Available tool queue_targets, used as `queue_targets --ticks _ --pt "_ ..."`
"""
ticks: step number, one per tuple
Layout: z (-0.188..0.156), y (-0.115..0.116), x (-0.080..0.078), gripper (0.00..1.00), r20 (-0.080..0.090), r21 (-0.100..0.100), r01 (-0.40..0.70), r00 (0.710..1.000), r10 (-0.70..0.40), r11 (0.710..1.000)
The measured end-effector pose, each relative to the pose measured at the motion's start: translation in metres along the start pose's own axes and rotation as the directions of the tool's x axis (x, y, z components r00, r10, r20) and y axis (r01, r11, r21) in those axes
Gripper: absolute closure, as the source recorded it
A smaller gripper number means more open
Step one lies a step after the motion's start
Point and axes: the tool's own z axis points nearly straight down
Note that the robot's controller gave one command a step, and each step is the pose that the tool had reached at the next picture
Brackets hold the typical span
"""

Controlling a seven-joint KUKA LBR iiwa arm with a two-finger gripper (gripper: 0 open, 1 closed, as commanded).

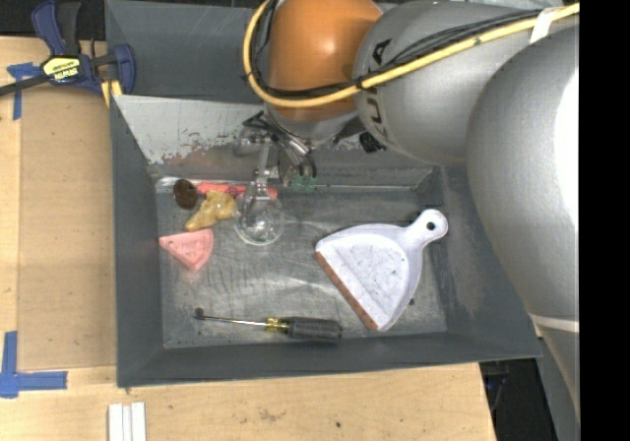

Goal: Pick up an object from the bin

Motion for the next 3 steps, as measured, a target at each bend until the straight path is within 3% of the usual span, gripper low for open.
queue_targets --ticks 1,2,3 --pt "0.033 0.008 0.003 0.0 -0.004 0.001 0.189 0.982 -0.189 0.982" --pt "0.085 0.021 0.001 0.0 0.0 0.001 0.028 1.0 -0.028 1.0" --pt "0.077 0.02 -0.001 1.0 0.006 0.0 0.027 1.0 -0.027 1.0"
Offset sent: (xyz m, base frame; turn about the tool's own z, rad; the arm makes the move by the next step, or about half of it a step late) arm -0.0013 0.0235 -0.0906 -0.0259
